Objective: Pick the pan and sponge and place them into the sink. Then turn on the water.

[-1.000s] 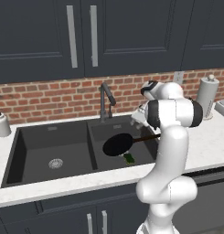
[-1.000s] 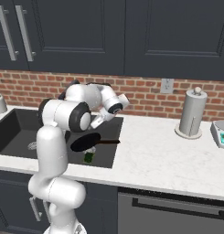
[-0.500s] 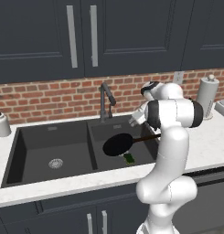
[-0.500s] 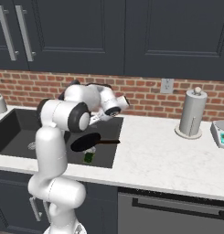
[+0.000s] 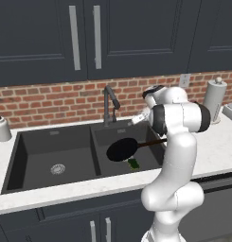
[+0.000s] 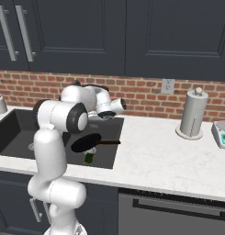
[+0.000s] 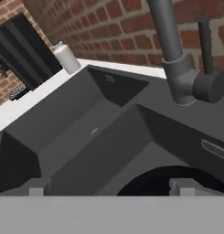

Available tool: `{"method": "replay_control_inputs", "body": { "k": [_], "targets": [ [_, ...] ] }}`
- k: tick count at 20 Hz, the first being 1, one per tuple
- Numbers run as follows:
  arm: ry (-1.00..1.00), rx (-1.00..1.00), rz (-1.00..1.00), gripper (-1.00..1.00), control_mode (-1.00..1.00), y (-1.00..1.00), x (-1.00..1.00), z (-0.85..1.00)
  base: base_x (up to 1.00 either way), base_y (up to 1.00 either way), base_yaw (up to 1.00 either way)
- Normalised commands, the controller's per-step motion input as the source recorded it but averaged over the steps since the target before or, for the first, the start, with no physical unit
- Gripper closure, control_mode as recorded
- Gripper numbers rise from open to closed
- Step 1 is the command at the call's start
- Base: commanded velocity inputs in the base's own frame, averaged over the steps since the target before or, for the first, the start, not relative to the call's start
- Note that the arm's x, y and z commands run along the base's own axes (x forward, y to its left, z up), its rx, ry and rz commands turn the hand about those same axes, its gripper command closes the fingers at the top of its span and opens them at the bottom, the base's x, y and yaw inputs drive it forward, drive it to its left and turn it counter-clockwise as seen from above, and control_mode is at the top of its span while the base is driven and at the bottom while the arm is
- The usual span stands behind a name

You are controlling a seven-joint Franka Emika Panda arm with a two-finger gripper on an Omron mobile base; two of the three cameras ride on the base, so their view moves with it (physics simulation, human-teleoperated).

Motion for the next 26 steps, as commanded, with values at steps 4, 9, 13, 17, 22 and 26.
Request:
{"method": "replay_control_inputs", "body": {
  "k": [4,9,13,17,22,26],
  "targets": [
    [0.11,0.00,-0.34,-1.00,-1.00,0.00,0.41,0.00,0.00,0.00,0.00],
    [0.13,0.00,-0.29,-1.00,-1.00,0.00,0.47,0.00,0.00,0.00,0.00],
    [0.11,0.00,-0.21,-1.00,-1.00,-0.01,0.30,0.00,0.00,0.00,0.00],
    [0.07,0.00,-0.09,-1.00,-1.00,0.00,0.18,0.00,0.00,0.00,0.00],
    [0.01,0.00,-0.08,-1.00,-1.00,0.00,0.16,-0.06,0.00,0.00,0.00],
    [0.00,0.02,-0.03,-1.00,-1.00,0.01,0.17,-0.04,0.00,0.00,0.00]
  ]
}}
